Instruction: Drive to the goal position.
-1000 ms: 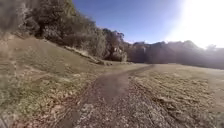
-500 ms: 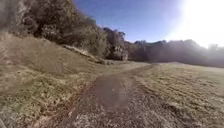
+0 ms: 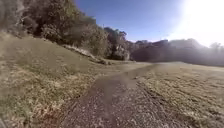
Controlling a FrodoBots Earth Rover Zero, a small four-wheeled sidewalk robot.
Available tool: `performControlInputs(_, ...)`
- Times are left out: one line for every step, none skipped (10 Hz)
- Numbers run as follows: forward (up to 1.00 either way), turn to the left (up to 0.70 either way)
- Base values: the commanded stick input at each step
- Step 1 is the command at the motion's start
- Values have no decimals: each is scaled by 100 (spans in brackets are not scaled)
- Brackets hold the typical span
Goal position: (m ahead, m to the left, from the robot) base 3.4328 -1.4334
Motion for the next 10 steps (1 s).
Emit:
performControlInputs(60,-5)
performControlInputs(60,-11)
performControlInputs(60,-15)
performControlInputs(60,-15)
performControlInputs(60,-14)
performControlInputs(60,-8)
performControlInputs(60,-2)
performControlInputs(60,0)
performControlInputs(60,0)
performControlInputs(60,0)
